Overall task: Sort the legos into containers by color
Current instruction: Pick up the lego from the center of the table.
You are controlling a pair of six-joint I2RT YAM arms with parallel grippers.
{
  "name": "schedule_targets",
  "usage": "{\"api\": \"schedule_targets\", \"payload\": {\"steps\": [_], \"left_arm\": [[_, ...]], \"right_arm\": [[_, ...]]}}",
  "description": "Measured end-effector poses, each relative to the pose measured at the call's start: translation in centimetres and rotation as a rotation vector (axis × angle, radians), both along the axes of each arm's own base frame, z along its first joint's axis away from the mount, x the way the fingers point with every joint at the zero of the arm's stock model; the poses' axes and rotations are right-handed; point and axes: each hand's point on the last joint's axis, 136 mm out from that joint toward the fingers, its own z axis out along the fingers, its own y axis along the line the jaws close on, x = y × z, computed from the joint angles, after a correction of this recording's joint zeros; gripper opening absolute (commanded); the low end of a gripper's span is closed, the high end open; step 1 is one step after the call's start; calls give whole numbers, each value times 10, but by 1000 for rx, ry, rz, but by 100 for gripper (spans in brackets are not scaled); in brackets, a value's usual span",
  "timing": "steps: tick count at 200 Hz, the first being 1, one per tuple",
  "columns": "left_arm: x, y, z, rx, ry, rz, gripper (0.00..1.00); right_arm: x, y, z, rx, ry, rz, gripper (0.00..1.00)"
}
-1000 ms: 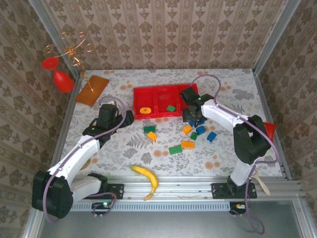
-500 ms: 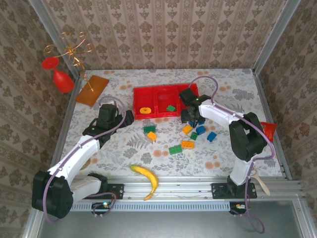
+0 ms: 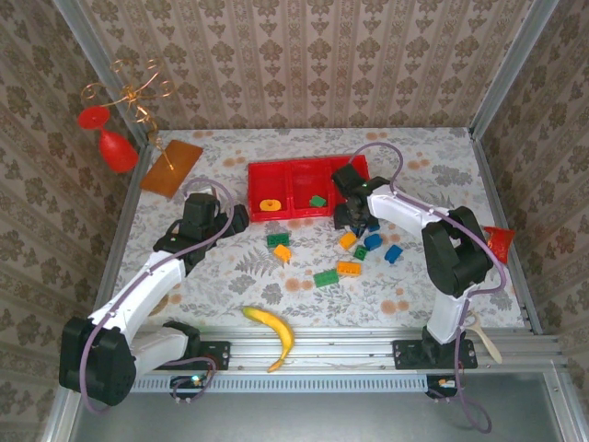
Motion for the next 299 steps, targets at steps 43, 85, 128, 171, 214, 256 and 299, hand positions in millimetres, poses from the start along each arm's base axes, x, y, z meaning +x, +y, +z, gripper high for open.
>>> {"api": "schedule_targets", "payload": {"steps": [43, 85, 128, 171, 214, 256, 299], "left_arm": [[0, 0, 0, 0, 0, 0, 100], [0, 0, 0, 0, 0, 0, 100], [0, 0, 0, 0, 0, 1, 100], [0, 0, 0, 0, 0, 1, 100], [0, 0, 0, 0, 0, 1, 100], [0, 0, 0, 0, 0, 0, 100], [0, 0, 0, 0, 0, 1, 100]], "right_arm": [[-1, 1, 0, 7, 4, 3, 67], [-1, 1, 0, 6, 3, 2, 67], [1, -1, 0, -7, -4, -2, 68], [4, -7, 1, -15, -11, -17, 68], [9, -11, 2, -14, -23, -18, 68], [9, -11, -12, -31, 3, -8, 67], [8, -12, -19, -37, 20, -7, 60]]}}
